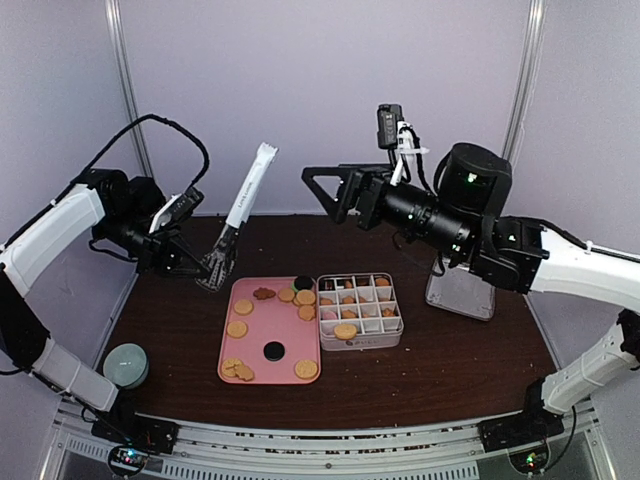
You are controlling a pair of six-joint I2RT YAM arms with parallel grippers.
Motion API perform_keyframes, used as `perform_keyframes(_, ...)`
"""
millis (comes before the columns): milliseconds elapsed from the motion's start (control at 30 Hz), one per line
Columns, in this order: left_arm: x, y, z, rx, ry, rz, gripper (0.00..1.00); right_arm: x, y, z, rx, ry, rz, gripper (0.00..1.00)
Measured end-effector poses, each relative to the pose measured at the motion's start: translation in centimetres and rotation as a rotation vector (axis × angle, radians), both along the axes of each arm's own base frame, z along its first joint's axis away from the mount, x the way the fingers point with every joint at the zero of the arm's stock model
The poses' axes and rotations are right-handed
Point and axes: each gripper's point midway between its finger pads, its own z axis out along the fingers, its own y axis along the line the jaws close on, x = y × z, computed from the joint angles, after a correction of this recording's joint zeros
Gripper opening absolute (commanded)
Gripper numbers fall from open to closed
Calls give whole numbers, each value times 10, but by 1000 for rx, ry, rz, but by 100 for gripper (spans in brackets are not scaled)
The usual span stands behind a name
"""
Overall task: Pack the cookies
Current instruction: Pass from the right arm to the left, then pass from the left arm to the right
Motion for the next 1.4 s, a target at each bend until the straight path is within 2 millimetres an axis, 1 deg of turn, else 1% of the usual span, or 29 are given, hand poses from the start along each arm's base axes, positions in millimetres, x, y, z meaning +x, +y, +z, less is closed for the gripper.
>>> perform_keyframes(33,1,1,-3,15,3,5,0,1,1,0,-6,3,26,96)
perform_keyframes(100,4,2,-15,59,2,18,0,4,7,-10,-46,23,78,100)
perform_keyframes(167,6,4,-25,100,2,31,0,4,19,-32,-108,54,149,100)
perform_keyframes(233,8,5,-32,128,-8,40,0,1,30,-54,-163,92,218,100)
perform_keyframes(333,9,4,-36,153,-29,42,0,-3,46,-80,-222,149,315,100)
perform_keyframes(400,9,2,-37,164,-43,38,0,-6,56,-90,-242,180,370,100)
perform_keyframes(433,9,1,-38,167,-46,34,0,-8,59,-92,-246,188,392,100)
perform_keyframes(567,8,0,-39,169,-49,28,0,-13,71,-89,-243,190,473,99)
perform_keyframes(667,8,0,-39,169,-47,27,0,-17,76,-85,-229,186,517,97)
perform_keyframes(733,9,0,-40,170,-46,26,0,-16,77,-84,-215,184,535,96)
perform_keyframes(800,8,0,-40,170,-45,23,0,-10,78,-85,-202,193,537,95)
perform_keyframes(867,7,0,-40,169,-41,18,0,1,79,-86,-189,200,532,93)
perform_keyframes(967,4,0,-40,165,-35,7,0,14,85,-86,-180,207,529,91)
perform_keyframes(1067,1,0,-40,160,-25,-6,0,21,91,-84,-171,204,537,89)
perform_keyframes(1133,-1,0,-41,158,-15,-13,0,19,95,-83,-163,207,555,87)
perform_keyframes(1267,-4,1,-43,158,1,-31,0,9,98,-79,-154,204,598,79)
perform_keyframes(1400,-8,2,-42,155,9,-56,0,2,100,-77,-153,200,635,73)
